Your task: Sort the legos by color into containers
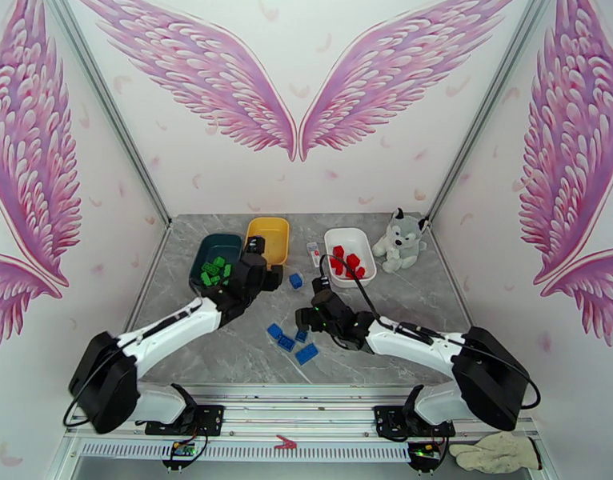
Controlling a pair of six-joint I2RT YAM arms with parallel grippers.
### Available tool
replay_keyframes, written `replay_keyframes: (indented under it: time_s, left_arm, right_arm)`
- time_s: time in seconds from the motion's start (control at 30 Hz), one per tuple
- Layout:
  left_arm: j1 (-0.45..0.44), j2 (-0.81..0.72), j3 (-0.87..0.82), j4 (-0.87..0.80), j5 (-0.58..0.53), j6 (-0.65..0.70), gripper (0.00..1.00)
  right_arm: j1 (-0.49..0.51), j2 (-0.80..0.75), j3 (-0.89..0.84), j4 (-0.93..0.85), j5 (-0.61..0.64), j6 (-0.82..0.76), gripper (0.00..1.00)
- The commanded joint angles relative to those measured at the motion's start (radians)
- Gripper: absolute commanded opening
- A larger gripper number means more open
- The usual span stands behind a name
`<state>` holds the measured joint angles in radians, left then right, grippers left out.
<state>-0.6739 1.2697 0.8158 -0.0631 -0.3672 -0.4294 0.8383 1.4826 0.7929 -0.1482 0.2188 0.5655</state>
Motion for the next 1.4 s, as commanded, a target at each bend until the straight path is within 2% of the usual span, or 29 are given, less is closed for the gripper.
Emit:
replay_keyframes:
  time_s: [0.0, 0.23, 0.47, 0.63, 0.97, 1.2, 1.37]
  left_arm:
    - [-0.007, -0.132, -0.175, 0.05, -0.032, -0.106, 0.76]
    - [-0.066, -0.35, -0.397, -0.006, -0.069, -0.243, 0.75]
    - [-0.125, -0.558, -0.472, -0.159, -0.16, -0.305, 0.76]
    - [-0.14, -0.64, -0.505, -0.215, -0.186, -0.334, 0.76]
    - [-0.162, -0.66, -0.509, -0.242, -0.212, -0.351, 0.76]
    - [-0.163, -0.632, -0.504, -0.205, -0.207, -0.325, 0.8]
    - [-0.161, -0.512, -0.461, -0.141, -0.177, -0.284, 0.86]
  right_arm:
    - [-0.007, 0.082, 0.081, -0.037, 0.069, -0.049, 0.87]
    - [-0.032, 0.305, 0.275, -0.075, 0.065, -0.073, 0.79]
    - [-0.094, 0.518, 0.489, -0.133, -0.016, -0.074, 0.72]
    - [-0.151, 0.611, 0.579, -0.158, -0.081, -0.058, 0.67]
    - [-0.216, 0.684, 0.666, -0.182, -0.133, -0.058, 0.64]
    - [-0.226, 0.688, 0.689, -0.2, -0.13, -0.074, 0.47]
    - [-0.225, 0.606, 0.626, -0.182, -0.11, -0.07, 0.36]
